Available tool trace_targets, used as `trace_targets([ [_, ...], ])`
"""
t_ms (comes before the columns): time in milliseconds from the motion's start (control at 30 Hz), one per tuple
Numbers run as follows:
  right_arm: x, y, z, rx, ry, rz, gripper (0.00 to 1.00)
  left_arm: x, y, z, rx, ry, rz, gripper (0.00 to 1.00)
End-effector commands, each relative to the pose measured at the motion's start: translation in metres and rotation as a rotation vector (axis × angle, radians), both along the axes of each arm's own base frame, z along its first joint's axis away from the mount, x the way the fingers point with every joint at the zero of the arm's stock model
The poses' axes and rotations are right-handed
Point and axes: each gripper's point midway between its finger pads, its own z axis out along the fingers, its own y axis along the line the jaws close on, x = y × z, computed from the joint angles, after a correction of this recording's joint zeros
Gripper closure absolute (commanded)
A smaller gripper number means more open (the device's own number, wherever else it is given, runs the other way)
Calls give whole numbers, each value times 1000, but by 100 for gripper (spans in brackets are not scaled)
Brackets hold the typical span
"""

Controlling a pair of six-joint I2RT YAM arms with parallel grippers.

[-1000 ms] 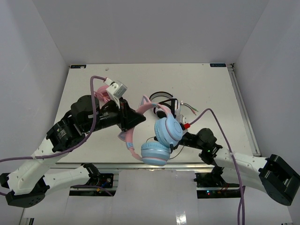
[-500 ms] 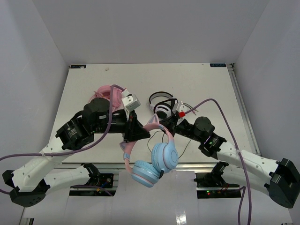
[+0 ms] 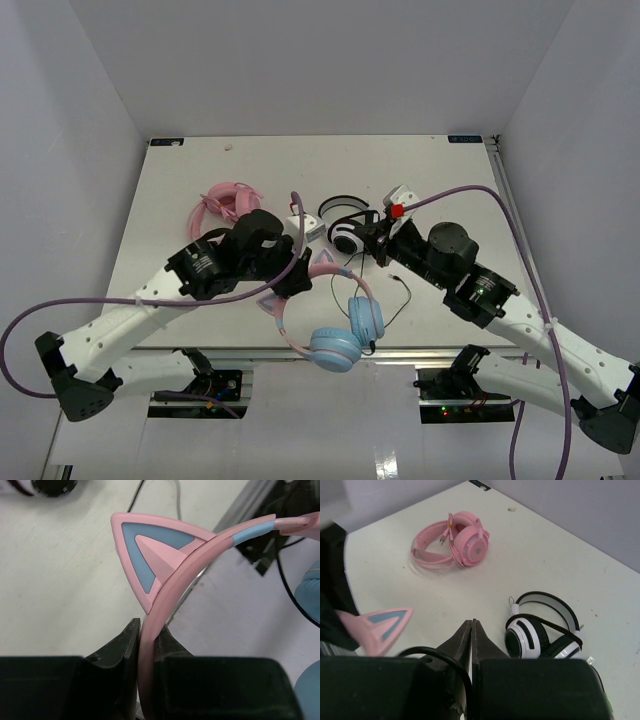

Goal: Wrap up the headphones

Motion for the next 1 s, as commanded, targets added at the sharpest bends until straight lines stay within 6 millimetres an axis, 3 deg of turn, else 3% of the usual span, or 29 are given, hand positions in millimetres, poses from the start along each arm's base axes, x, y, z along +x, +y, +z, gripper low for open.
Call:
trace_targets([
  [0, -6, -14, 8, -67, 32, -18, 92, 36, 28, -32, 212, -65, 198, 100],
  [167, -16, -20, 7, -99, 68, 3, 92, 62, 57, -49, 384, -119, 376, 100],
  [267, -25, -17, 8, -99, 80, 49, 92, 70, 62, -52, 429, -132, 435, 100],
  [533, -72, 14, 10, -47, 112, 366, 92, 99, 93, -45, 561, -233, 710, 100],
  [700, -97, 31, 3, 23, 163, 536, 92, 108, 92, -40, 542, -249, 802, 100],
  [967, -117, 46, -10, 97, 210, 672, 92, 114, 86, -34, 435, -252, 894, 100],
])
